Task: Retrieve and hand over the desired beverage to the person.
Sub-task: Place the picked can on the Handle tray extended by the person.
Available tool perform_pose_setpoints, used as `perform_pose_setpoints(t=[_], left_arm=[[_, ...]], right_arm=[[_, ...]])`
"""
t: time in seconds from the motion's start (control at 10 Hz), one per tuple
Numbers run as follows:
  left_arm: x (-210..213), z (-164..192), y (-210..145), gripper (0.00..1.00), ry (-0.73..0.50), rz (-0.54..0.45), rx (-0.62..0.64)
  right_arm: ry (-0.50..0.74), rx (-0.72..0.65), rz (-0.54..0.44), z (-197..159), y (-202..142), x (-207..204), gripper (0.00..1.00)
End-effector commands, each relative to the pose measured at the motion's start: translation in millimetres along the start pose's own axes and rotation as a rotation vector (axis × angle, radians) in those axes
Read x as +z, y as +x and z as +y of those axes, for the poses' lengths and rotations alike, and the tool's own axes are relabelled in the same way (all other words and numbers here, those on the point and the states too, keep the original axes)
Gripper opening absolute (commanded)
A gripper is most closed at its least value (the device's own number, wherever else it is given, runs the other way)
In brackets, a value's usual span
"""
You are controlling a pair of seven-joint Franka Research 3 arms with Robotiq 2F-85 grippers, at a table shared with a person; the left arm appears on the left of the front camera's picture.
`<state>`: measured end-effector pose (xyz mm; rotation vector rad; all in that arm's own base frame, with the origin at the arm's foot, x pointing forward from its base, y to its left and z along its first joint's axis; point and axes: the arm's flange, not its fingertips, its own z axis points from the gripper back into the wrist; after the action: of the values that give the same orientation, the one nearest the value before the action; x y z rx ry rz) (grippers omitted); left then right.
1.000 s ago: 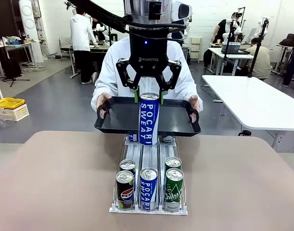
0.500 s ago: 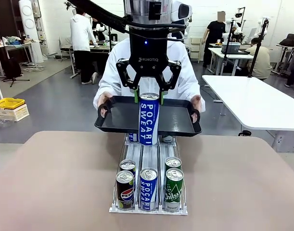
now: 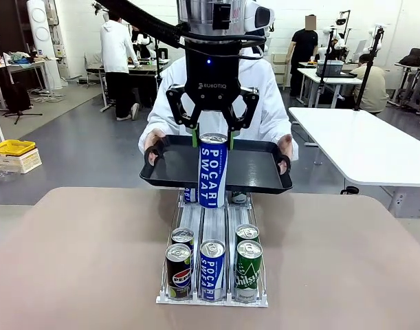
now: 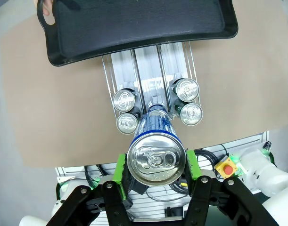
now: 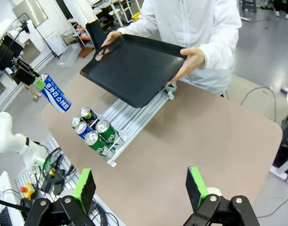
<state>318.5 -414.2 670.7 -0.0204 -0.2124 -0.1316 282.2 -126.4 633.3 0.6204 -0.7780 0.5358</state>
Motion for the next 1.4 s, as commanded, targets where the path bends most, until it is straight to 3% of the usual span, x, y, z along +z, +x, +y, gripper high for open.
perform_pose_setpoints(t=[0.0, 0.7, 0.9, 1.3], left_arm=[[13, 0, 13, 0.58, -0.022, -0.020, -0.059], [16, 3, 85, 0.58, 0.019, -0.024, 0.030], [5, -6, 105, 0.58, 0.032, -0.132, 0.044], [-21, -27, 151, 0.58, 0.041, -0.195, 0.054]], right_arm=[[0.026, 0.007, -0.019, -1, 4, 0, 1.00], [0.026, 0.007, -0.019, -1, 4, 0, 1.00], [0.026, 0.007, -0.019, -1, 4, 0, 1.00], [0.026, 0.007, -0.019, -1, 4, 0, 1.00]])
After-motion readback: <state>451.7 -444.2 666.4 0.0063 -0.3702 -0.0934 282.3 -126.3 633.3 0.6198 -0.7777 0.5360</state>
